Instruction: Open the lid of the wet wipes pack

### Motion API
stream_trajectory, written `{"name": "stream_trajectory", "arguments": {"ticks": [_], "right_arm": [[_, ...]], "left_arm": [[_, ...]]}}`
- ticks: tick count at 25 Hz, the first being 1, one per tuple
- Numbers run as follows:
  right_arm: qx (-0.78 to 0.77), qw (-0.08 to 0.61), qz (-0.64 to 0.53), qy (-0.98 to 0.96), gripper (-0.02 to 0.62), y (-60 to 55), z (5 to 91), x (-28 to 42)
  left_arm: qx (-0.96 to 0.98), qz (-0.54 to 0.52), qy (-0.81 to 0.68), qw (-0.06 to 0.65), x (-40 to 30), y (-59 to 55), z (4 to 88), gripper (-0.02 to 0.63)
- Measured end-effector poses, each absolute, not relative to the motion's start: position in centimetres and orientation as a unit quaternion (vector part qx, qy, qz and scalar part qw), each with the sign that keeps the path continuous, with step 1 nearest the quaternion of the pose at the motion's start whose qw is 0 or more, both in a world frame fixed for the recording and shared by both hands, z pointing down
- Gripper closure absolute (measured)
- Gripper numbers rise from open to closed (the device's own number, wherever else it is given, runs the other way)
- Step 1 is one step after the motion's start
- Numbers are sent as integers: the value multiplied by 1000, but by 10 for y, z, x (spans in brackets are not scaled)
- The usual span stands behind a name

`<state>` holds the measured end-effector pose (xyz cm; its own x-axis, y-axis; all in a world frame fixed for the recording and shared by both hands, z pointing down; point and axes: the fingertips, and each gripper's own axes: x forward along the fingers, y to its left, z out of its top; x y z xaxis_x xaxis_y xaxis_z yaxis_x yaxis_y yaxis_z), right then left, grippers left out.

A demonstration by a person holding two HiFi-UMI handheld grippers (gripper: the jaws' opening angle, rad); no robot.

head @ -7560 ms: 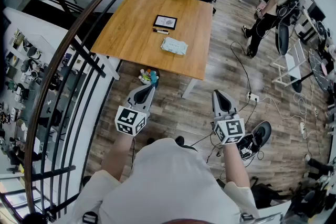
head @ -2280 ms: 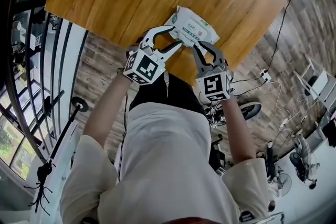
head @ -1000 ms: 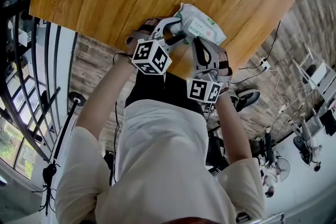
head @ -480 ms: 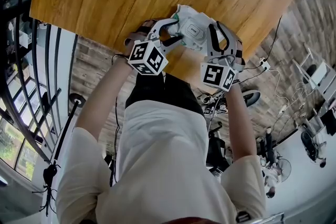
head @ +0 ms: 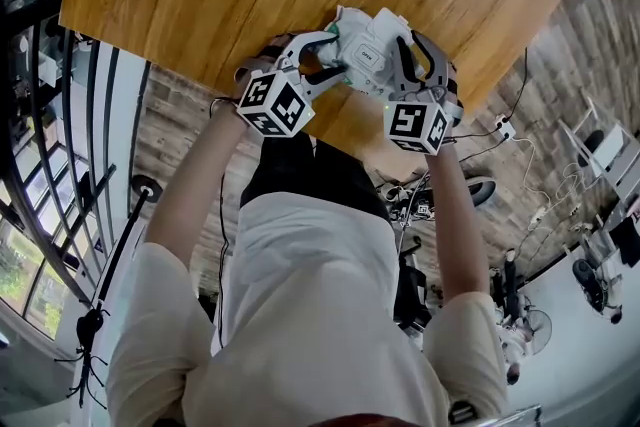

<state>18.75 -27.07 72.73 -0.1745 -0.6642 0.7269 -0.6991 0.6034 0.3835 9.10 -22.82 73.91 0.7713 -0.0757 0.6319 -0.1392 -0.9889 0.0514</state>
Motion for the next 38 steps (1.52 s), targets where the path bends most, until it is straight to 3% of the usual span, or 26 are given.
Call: {"name": "stream_trajectory", "arguments": {"ticks": [12, 25, 38], "right_arm": [[421, 443, 20, -791, 509, -257, 682, 189], [430, 373, 55, -820, 513, -209, 578, 193], [493, 296, 81, -814, 566, -140, 482, 164]], "left_arm": [[925, 362, -105, 40, 87, -219, 704, 357], [926, 299, -217, 73, 70, -200, 597, 421], [932, 242, -260, 78, 17, -159, 488, 532]]}}
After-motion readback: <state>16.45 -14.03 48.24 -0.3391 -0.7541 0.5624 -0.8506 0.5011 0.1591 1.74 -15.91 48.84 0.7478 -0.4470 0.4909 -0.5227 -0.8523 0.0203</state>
